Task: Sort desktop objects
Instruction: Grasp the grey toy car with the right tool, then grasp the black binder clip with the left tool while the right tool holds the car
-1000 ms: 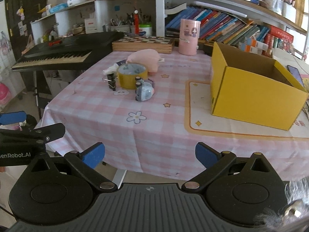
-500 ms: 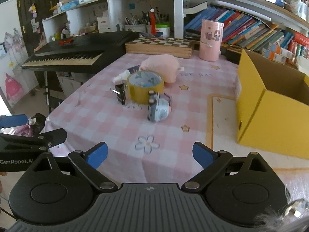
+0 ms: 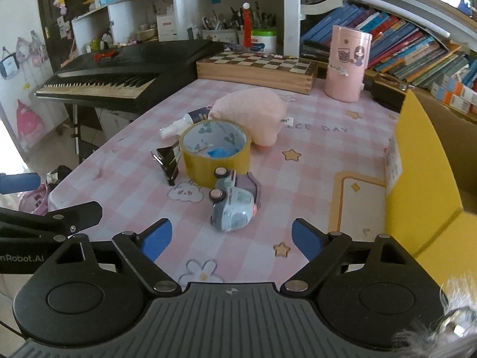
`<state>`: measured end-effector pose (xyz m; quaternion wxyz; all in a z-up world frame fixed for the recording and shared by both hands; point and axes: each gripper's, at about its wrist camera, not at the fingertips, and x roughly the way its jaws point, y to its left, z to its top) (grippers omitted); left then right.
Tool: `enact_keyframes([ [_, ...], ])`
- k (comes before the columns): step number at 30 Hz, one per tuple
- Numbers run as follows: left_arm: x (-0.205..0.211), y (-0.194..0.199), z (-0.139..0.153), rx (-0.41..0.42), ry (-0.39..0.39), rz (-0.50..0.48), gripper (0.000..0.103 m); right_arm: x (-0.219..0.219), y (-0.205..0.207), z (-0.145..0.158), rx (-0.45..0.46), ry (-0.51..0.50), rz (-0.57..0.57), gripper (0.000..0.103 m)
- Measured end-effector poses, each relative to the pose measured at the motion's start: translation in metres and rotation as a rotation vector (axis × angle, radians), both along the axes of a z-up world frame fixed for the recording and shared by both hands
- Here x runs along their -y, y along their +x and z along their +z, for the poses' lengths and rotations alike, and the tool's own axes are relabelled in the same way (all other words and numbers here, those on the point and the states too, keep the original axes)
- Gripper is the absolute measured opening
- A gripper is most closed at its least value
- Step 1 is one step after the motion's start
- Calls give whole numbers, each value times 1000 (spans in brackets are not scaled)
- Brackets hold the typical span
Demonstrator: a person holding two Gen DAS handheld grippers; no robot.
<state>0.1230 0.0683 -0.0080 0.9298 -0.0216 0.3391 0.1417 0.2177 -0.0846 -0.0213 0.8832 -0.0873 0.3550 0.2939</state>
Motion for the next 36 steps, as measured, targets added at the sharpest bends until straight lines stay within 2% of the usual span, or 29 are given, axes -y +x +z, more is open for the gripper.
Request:
enact_keyframes([
  [9,3,26,-1,-25,15,14,103,-12,37,-12,-27,-9,39,78],
  [14,1,40,-2,-38,19,20,103,-20,58,-22,-73,-13,59,70],
  [16,0,45,-3,-43,17,14,103,-22,65,-26,-98,-17,67,56],
  [18,0,52,-5,-50,11,7,102,-22,69,-29,-117,-11,85,45],
  [25,1,82,-16,-70,-18,-12,99,-11,74,-16,-39,-21,76,43],
  [30,1,104,-27,-86,-42,-18,89,2,79,-7,-15,-19,51,43],
  [34,4,118,-38,-118,-16,-17,81,8,78,-2,4,-3,51,43],
  [36,6,122,-44,-135,5,-19,72,11,76,-1,13,2,48,43],
])
